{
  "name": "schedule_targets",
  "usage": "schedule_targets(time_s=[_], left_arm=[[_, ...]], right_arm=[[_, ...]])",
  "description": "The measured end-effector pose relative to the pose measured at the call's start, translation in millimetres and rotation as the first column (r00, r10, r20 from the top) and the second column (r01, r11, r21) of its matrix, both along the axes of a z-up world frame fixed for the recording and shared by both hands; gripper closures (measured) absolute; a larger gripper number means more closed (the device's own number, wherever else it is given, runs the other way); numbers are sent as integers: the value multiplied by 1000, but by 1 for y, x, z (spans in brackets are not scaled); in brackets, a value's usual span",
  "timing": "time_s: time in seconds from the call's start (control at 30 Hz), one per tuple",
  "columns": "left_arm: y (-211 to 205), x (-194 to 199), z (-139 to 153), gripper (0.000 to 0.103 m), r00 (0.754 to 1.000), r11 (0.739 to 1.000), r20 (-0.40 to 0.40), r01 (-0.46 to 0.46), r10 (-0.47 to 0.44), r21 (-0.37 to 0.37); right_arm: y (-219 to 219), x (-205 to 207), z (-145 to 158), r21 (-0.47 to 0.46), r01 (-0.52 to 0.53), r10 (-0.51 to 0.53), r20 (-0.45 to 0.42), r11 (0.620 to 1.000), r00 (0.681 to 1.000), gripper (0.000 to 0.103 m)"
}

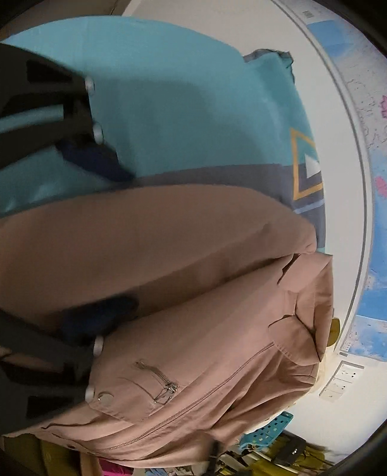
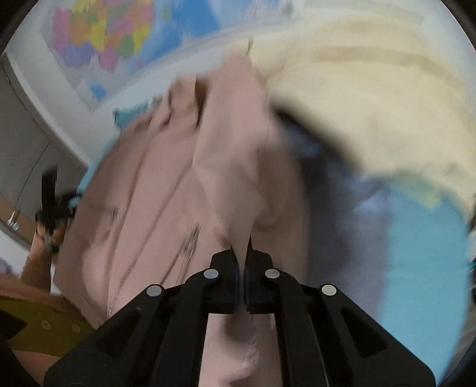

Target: Fold large clothes

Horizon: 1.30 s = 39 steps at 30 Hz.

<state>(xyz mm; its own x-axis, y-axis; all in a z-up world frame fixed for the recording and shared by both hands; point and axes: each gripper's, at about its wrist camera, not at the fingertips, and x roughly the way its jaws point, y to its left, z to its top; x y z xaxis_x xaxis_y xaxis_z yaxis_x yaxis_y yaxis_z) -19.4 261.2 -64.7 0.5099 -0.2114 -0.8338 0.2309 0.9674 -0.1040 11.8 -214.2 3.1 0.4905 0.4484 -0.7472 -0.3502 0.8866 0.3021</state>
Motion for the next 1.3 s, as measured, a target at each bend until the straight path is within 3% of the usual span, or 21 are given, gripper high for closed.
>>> schedule_targets(time_s=[0.07, 0.13, 0.2, 0.23, 0.33, 0.4, 0.47, 0.57, 0.63, 0.7, 0.73, 0.8, 0.93, 1.03, 1.07, 1.1, 1.13, 1.17, 1.2, 1.23, 1.3], left_arm=[[1, 2, 4, 64, 1000, 1000, 15, -4, 5, -11], [4, 3, 11, 68, 998, 1000, 54, -28, 28, 0], [9, 7, 15, 68, 995, 998, 69, -71, 70, 0], [13, 10, 15, 65, 993, 995, 65, -94, 95, -9], [30, 10, 17, 42, 986, 987, 57, -157, 158, -28], [40, 3, 22, 40, 985, 985, 53, -162, 165, -66], [45, -10, 26, 26, 986, 986, 59, -148, 153, -81], [34, -28, 27, 24, 994, 996, 66, -86, 89, -38], [21, -32, 19, 24, 998, 999, 38, -44, 45, -24], [8, -33, 9, 37, 1000, 1000, 15, -16, 16, -9], [4, -33, 4, 66, 1000, 1000, 4, -5, 5, 0], [0, -32, 8, 100, 999, 1000, 33, -18, 17, 15], [18, -33, 51, 101, 981, 984, 148, -140, 123, 110], [53, -30, 100, 97, 949, 961, 231, -249, 216, 124], [58, -26, 107, 85, 941, 949, 248, -275, 231, 157], [58, -19, 110, 73, 926, 909, 271, -331, 262, 253], [56, -12, 108, 45, 907, 840, 299, -398, 298, 369], [54, -1, 103, 34, 890, 755, 319, -449, 326, 479], [51, 6, 97, 35, 890, 728, 316, -453, 330, 515], [50, 10, 95, 38, 894, 738, 302, -445, 331, 508], [47, 14, 97, 38, 890, 791, 289, -449, 353, 415]], right_arm=[[-30, 4, 38, 17, 76, -77, 99, 997, 992, 100], [-58, 12, 57, 15, 176, -176, 169, 984, 970, 101], [-73, 27, 50, -54, 236, -226, 151, 970, 962, 99], [-80, 33, 41, -87, 268, -255, 137, 959, 957, 98], [-86, 49, 4, -152, 316, -314, 36, 937, 949, 86], [-84, 48, -5, -157, 339, -339, 24, 928, 940, 65], [-76, 33, 10, -126, 348, -336, 107, 929, 936, 51], [-49, 13, 43, -86, 330, -301, 247, 940, 921, 38], [-34, 4, 57, -65, 288, -257, 298, 955, 919, 36], [-12, -2, 68, -52, 203, -175, 331, 978, 927, 28], [-3, -2, 67, -52, 167, -140, 333, 985, 933, 28], [16, 2, 59, -48, 88, -70, 305, 995, 950, 28], [46, 13, 36, -47, -4, 15, 230, 999, 973, 28], [61, 23, 19, -35, -49, 54, 190, 998, 980, 29], [65, 27, 16, -33, -59, 64, 181, 998, 981, 29], [70, 31, 12, -36, -68, 73, 174, 997, 982, 29], [76, 36, 8, -38, -76, 81, 168, 996, 982, 29], [80, 38, 4, -37, -83, 88, 163, 996, 983, 29], [86, 44, 2, -39, -88, 94, 159, 995, 983, 30], [90, 47, 2, -47, -90, 96, 160, 995, 982, 30], [96, 57, 1, -73, -90, 102, 173, 993, 980, 30]])
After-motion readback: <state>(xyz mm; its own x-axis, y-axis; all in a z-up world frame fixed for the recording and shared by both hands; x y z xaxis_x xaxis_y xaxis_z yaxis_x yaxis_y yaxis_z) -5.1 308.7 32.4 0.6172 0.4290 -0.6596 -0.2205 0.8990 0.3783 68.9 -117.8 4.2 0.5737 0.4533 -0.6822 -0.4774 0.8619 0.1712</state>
